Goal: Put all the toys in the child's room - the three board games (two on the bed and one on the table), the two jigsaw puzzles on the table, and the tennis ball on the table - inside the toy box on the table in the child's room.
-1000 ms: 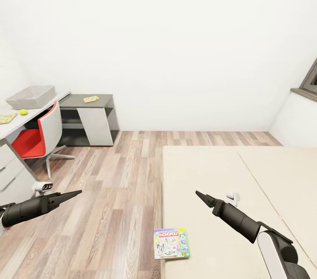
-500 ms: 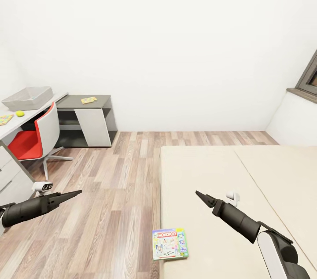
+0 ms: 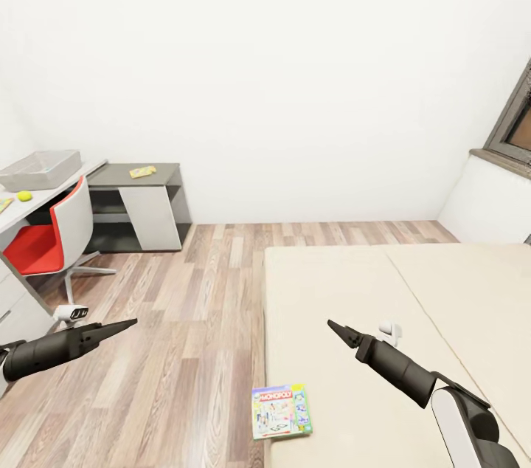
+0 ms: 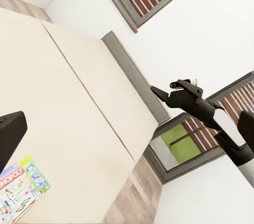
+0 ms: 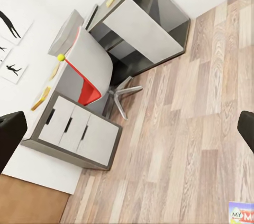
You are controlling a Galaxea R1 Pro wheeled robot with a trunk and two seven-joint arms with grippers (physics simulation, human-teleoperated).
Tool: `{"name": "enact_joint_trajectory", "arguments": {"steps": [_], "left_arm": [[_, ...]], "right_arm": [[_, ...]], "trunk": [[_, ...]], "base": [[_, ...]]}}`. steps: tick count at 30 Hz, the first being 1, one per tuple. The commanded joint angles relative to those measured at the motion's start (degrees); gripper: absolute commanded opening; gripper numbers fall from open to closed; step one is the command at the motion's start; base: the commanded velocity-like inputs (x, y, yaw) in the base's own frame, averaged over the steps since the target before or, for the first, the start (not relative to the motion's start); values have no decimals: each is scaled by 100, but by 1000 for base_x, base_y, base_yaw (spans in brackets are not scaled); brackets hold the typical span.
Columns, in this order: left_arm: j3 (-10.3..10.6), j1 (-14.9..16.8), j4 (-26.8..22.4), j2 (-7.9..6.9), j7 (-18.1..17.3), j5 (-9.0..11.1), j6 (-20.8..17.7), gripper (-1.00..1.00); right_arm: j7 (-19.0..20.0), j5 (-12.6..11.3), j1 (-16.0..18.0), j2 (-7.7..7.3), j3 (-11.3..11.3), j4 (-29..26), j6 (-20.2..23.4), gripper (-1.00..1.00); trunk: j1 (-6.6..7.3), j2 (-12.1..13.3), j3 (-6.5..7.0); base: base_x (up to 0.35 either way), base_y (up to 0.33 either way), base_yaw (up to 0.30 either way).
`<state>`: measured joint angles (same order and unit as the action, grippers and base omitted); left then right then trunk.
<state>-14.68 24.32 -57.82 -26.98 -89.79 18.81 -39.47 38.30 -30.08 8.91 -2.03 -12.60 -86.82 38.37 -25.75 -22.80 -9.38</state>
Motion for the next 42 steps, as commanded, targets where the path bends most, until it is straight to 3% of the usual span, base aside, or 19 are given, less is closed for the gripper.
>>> {"name": "enact_joint_trajectory", "arguments": {"steps": [1,16,42], "left_arm": [[0,3,-2,-2,-21,0,-61,100],[0,3,-2,-5,-21,0,-61,100],[0,3,-2,-4,-21,0,-61,100]], "right_arm": [[7,-25,6,1,-6,-1,39,100],[11,-26,6,1,-6,-1,38,100],[3,-32,6,2,-6,-1,32,100]], "trunk": [[-4,-11,-5],[-4,-11,35],[-4,-11,267]], "base": [[0,0,-107],[0,0,-19],[0,0,0]]}}
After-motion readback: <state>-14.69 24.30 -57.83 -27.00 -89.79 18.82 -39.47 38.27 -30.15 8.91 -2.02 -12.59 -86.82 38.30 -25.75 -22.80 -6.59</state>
